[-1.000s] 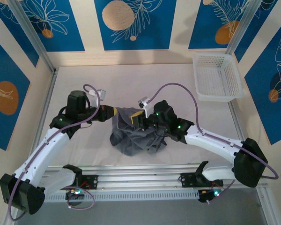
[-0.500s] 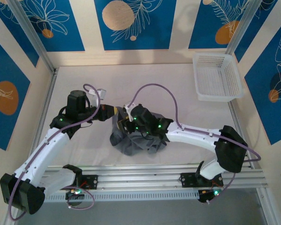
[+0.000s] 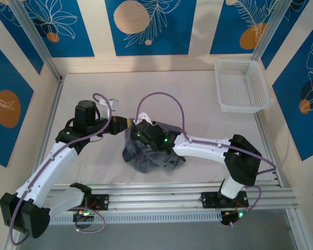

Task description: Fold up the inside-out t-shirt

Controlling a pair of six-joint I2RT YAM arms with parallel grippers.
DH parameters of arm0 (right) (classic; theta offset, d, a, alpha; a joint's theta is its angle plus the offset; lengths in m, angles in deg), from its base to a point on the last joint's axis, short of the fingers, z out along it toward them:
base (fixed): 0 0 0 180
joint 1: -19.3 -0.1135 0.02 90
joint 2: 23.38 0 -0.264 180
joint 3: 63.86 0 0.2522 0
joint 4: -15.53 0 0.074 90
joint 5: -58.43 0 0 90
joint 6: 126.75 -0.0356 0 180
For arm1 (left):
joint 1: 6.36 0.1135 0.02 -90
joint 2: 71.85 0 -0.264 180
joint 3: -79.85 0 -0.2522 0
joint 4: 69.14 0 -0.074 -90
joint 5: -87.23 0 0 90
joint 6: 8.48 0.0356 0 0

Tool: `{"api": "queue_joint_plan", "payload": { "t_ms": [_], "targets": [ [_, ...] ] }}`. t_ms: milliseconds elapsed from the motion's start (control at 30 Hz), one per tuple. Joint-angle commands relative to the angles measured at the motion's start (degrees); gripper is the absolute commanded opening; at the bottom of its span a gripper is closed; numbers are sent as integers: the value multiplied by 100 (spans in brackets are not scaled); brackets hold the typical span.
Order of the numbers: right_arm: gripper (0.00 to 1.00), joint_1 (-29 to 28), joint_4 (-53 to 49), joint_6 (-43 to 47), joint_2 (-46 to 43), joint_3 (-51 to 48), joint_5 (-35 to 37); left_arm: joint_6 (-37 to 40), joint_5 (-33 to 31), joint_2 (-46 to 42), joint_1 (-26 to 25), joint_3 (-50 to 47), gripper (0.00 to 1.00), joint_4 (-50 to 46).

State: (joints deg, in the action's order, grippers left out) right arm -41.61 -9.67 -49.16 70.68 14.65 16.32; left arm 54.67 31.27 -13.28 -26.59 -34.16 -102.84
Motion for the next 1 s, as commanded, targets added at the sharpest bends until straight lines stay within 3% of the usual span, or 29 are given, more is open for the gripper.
{"api": "queue_joint_plan", "payload": {
  "t_ms": [0, 267, 333, 500, 667, 833, 967],
  "targets": [
    [42, 153, -719, -270, -195, 120, 325, 92, 112, -82, 65, 24, 0, 52],
    [5, 777, -1373, -979, -1110, -520, -944, 101, 111, 1, 70, 7, 0, 100],
    [0, 1013, -1373, -1106, -1356, -724, -1292, 101, 116, 23, 71, 14, 0, 107],
    [0, 1644, -1611, -1256, -2183, -894, -2210, 165, 62, 101, 65, 60, 0, 52],
    [0, 2166, -1247, -1475, -3021, -801, -4209, -56, 393, 351, 67, -3, 0, 500],
    [0, 2505, -1564, -1744, -2865, -802, -4219, -30, 599, 535, -102, -39, 2, 763],
    [0, 2786, -1410, -2123, -2922, -1080, -4440, 727, 96, 644, -997, -43, 16, 330]
  ]
}}
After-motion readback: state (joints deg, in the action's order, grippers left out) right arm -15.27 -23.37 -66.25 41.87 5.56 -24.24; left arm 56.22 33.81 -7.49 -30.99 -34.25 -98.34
